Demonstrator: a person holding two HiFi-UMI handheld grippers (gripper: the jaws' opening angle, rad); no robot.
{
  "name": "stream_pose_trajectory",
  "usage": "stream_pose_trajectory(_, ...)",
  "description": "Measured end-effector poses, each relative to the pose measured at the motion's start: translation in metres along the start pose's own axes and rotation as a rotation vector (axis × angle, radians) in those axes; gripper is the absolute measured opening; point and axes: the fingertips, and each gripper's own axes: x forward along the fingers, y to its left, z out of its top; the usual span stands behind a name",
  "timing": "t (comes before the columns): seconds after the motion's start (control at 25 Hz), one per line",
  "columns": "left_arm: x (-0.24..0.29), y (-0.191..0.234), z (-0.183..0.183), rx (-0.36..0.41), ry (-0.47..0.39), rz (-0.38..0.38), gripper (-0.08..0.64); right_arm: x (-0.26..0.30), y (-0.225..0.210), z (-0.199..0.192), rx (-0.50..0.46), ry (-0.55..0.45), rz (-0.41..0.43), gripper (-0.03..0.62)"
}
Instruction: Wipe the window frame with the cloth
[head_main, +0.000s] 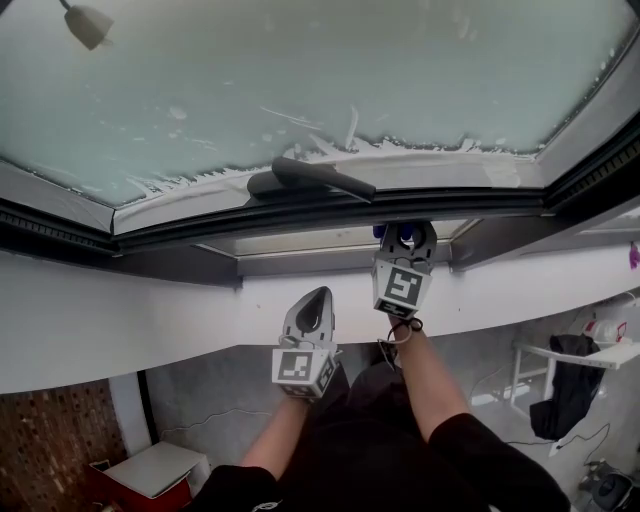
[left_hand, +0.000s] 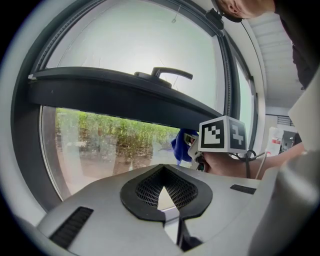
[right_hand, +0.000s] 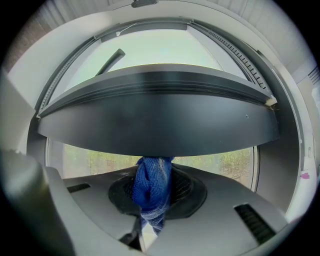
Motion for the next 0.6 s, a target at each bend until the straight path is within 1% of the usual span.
stream_pose_trajectory(0.32, -0.011, 0.020, 0.003, -0.010, -0.022, 0.038, 0.005, 0.002, 0.024, 0.003, -0.010, -0.001, 0.037, 0.037)
stream_pose_trajectory(0.6, -0.019, 0.033, 0.000, -0.029, -0.024, 0.060, 0.005, 0.003, 0.051, 0.004, -0.024, -0.003, 0.079, 0.037)
